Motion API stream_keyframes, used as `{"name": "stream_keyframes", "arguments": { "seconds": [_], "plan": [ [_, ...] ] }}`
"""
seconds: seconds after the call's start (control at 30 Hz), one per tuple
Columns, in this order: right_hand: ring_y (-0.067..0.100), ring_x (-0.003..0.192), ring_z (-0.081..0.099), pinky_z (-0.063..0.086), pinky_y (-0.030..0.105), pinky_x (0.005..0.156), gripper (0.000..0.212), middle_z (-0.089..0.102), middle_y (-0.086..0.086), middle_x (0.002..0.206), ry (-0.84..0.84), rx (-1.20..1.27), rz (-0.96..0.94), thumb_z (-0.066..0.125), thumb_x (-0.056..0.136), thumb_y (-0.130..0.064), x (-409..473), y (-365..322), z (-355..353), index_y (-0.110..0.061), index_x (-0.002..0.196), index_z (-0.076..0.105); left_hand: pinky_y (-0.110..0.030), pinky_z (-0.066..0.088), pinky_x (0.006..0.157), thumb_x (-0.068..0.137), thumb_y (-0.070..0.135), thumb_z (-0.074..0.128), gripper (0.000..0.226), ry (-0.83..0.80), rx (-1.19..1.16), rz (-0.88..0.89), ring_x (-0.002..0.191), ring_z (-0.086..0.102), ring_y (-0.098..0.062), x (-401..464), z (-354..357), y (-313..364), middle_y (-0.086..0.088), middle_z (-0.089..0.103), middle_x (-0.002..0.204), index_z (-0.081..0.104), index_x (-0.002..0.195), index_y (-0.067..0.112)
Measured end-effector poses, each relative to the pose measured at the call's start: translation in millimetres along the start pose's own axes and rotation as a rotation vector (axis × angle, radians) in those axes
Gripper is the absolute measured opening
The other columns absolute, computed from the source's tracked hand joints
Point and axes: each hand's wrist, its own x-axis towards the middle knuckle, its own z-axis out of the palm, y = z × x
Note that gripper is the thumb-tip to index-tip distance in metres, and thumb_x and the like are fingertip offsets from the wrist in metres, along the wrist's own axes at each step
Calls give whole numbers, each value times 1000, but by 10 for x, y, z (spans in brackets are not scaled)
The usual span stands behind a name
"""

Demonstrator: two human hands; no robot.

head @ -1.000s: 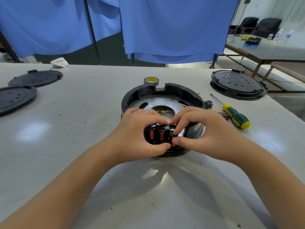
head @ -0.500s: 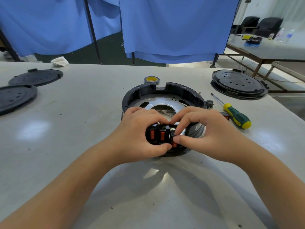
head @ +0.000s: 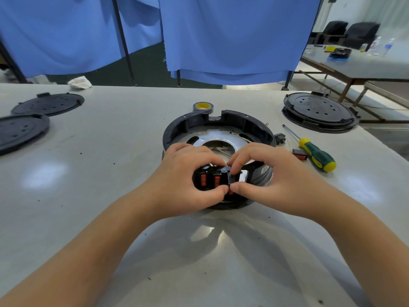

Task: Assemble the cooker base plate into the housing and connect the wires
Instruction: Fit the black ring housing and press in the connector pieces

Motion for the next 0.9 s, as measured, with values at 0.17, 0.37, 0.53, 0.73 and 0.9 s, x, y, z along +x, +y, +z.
{"name": "stream_keyframes", "arguments": {
  "seconds": [0.17,0.37,0.53,0.73,0.9],
  "plan": [
    [1,98,62,45,16,88,8,68,-16,98,53,-5,-33,76,77,-16,-2,19,1,-23,82,75,-26,25,105,72,43,67,26,12,2,-6,95,58,-2,7,15,-7,15,67,92,67,96,33],
    [2,94,63,50,25,84,15,67,-16,92,97,-76,-63,74,80,-20,15,31,39,-24,93,69,-27,27,105,75,41,66,23,22,0,-10,94,58,-1,18,30,-38,16,67,91,68,97,33],
    [-3,99,56,44,15,85,29,62,-20,98,69,-148,-15,68,77,-40,7,83,31,-29,103,61,-28,30,102,75,39,65,20,17,-3,-13,91,58,0,20,35,-37,16,66,89,69,94,33],
    [8,77,58,46,29,68,17,63,-10,78,88,-125,-4,70,77,-37,41,90,47,-23,84,63,-35,36,98,74,39,66,19,50,-26,-50,86,60,-4,26,50,-26,14,67,85,71,89,29],
    [12,74,57,47,37,66,14,62,-7,75,87,-114,-45,71,79,-30,55,103,64,-19,82,62,-43,43,91,73,37,66,19,82,-39,-53,76,59,-3,35,75,-1,16,65,78,71,86,24]
  ]
}}
